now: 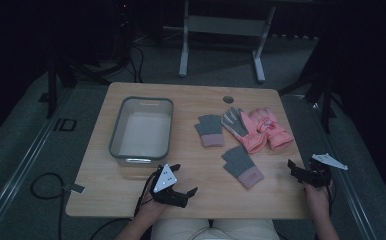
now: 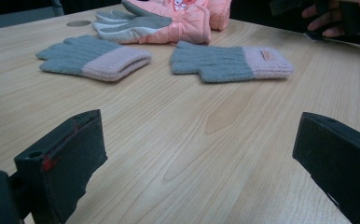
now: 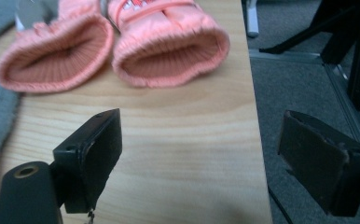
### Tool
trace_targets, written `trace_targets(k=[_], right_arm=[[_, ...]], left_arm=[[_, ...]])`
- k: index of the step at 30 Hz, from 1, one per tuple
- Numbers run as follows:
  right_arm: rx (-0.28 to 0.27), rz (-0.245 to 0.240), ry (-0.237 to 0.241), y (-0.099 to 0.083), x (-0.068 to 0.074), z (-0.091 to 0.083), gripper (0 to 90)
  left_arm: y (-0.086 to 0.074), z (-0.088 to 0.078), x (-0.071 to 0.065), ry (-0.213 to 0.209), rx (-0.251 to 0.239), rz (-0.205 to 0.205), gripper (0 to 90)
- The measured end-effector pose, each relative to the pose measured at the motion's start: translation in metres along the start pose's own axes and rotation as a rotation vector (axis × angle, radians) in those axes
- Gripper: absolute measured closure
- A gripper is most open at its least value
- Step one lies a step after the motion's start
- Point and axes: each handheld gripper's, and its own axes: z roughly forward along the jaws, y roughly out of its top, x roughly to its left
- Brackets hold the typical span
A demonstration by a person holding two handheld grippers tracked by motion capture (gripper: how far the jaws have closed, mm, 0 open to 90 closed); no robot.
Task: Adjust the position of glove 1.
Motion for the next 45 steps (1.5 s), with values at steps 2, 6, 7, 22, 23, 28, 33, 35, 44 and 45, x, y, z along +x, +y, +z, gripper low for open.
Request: trace_targets(k=[2, 6, 7, 22, 23, 28, 33, 35, 44, 45], right_arm=[[-0.005, -0.007, 0.015, 0.008, 0.001, -0.002, 13.3], [-0.023, -0.01, 0.018, 0.019, 0.002, -0.004, 13.1], [-0.024, -0.013, 0.01, 0.021, 0.003, -0.005, 13.1], [-0.075, -0.059, -0.003, 0.072, 0.02, -0.033, 14.4], [-0.072, -0.052, -0.002, 0.075, 0.021, -0.034, 14.4], [-0.059, -0.036, 0.032, 0.088, 0.027, -0.035, 14.9], [-0.067, -0.064, 0.065, 0.099, 0.035, -0.033, 13.9], [-0.066, -0.076, 0.078, 0.102, 0.039, -0.032, 13.7], [-0.075, -0.1, 0.168, 0.118, 0.06, -0.024, 13.3], [-0.084, -0.105, 0.17, 0.119, 0.063, -0.024, 13.4]], left_arm=[[0.0, 0.0, 0.0, -0.001, -0.001, -0.003, 1.8], [0.0, -0.001, 0.0, 0.003, -0.003, -0.003, 1.8], [0.0, -0.001, 0.0, 0.003, -0.002, -0.002, 1.8], [0.0, -0.001, 0.001, 0.0, -0.008, -0.007, 1.8], [0.0, -0.001, 0.001, 0.0, -0.007, -0.007, 1.7], [0.0, -0.001, 0.0, -0.001, -0.005, 0.0, 1.7], [0.0, -0.001, 0.0, 0.0, -0.008, -0.002, 1.8], [0.0, -0.001, 0.0, 0.001, -0.006, -0.001, 1.8], [0.0, -0.001, 0.0, 0.0, -0.007, 0.0, 1.8], [0.0, -0.001, 0.0, -0.001, -0.007, -0.001, 1.8]])
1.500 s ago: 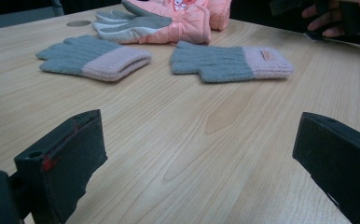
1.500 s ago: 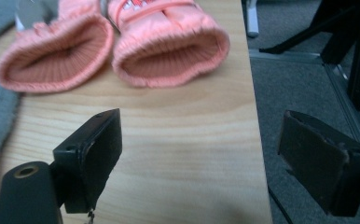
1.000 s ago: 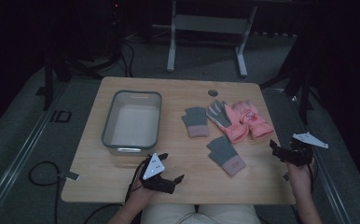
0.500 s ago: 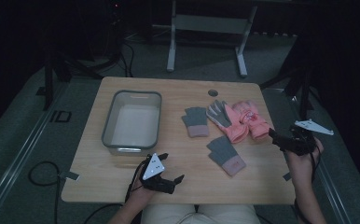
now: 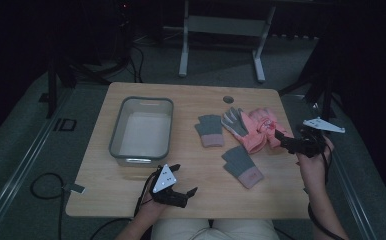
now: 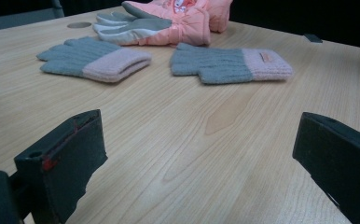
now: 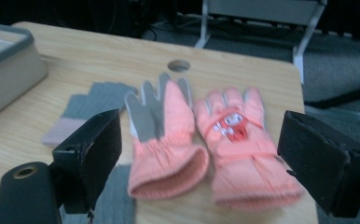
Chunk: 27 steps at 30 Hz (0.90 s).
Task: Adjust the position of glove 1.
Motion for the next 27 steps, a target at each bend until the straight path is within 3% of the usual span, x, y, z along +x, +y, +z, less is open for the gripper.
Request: trace_targets(k=[9, 15, 20, 27], right_arm=[[-0.042, -0.048, 0.104, 0.019, 0.021, 0.013, 12.2], [0.007, -0.075, 0.175, 0.029, 0.039, 0.028, 12.9], [-0.001, -0.041, 0.291, 0.031, 0.052, 0.044, 12.7], [0.035, -0.04, 0.372, 0.029, 0.075, 0.067, 10.7]], left_arm=[[0.0, 0.0, 0.0, -0.001, 0.0, 0.001, 1.8], [0.0, 0.0, 0.0, -0.009, -0.002, -0.004, 1.8], [0.0, 0.0, 0.0, -0.01, -0.003, -0.002, 1.8], [0.0, 0.0, 0.0, -0.014, 0.0, 0.001, 1.8]])
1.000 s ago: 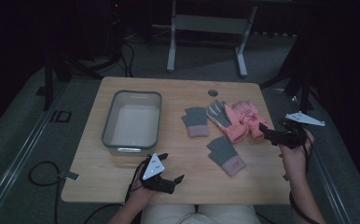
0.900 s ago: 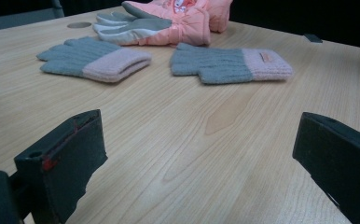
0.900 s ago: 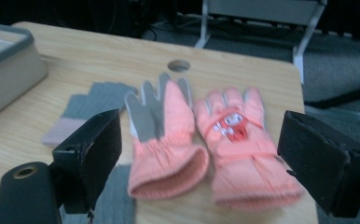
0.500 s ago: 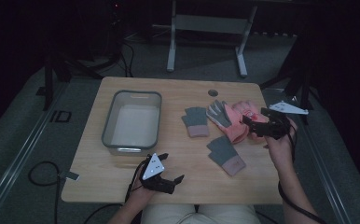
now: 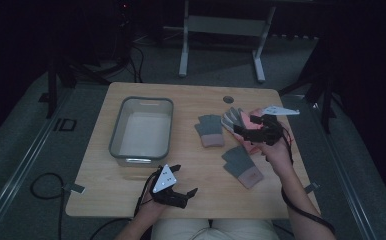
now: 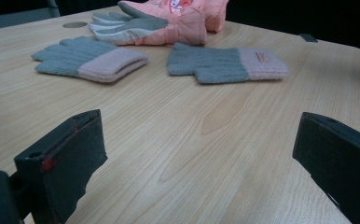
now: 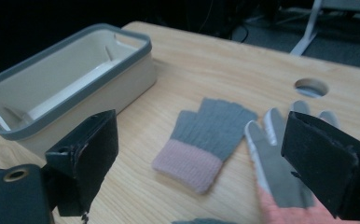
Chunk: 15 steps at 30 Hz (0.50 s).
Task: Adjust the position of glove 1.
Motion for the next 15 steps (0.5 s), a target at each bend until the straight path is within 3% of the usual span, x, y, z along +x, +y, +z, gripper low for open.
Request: trace_targets(k=[5, 10, 15], right_arm=[[0.055, -0.016, -0.003, -0.001, 0.007, 0.024, 21.1], [0.093, -0.082, -0.007, -0.006, 0.011, 0.049, 32.2], [0.139, -0.111, 0.009, -0.014, 0.01, 0.073, 41.8]], left_arm=[[0.0, 0.0, 0.0, 0.0, 0.001, 0.002, 1.7], [0.0, 0.0, 0.0, -0.006, 0.001, 0.0, 1.7], [0.0, 0.0, 0.0, -0.007, -0.002, 0.001, 1.7]])
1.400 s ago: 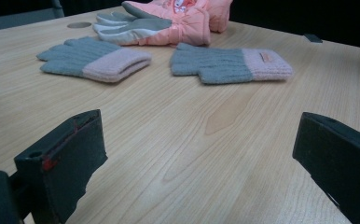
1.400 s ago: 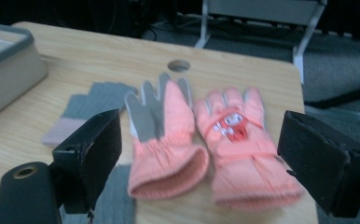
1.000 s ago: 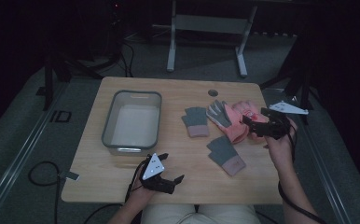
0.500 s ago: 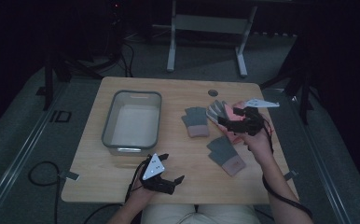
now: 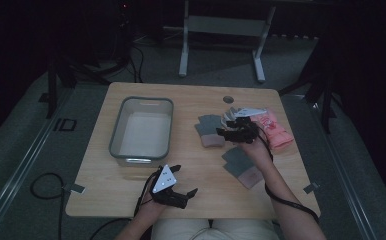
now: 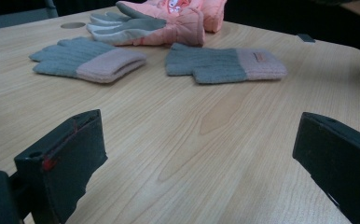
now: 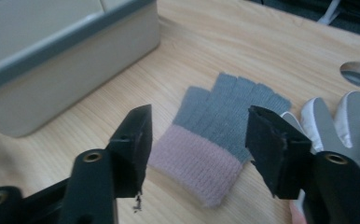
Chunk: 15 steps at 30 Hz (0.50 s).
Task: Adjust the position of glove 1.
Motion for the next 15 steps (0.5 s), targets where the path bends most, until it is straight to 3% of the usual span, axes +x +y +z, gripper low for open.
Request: trace_targets(k=[2, 5, 11, 15], right_arm=[[0.021, -0.004, 0.009, -0.002, -0.001, 0.009, 49.2], [0.057, -0.009, 0.022, -0.003, -0.005, 0.022, 53.0], [0.129, -0.036, -0.012, -0.005, -0.014, 0.051, 57.8], [0.173, -0.032, -0.002, -0.006, -0.019, 0.072, 59.0]], left_arm=[[0.0, 0.0, 0.0, 0.001, 0.0, 0.0, 1.7], [0.0, 0.0, 0.0, -0.006, -0.001, -0.003, 1.8], [0.0, -0.001, -0.001, -0.006, -0.003, 0.001, 1.8], [0.0, 0.0, -0.001, -0.006, 0.0, -0.001, 1.8]])
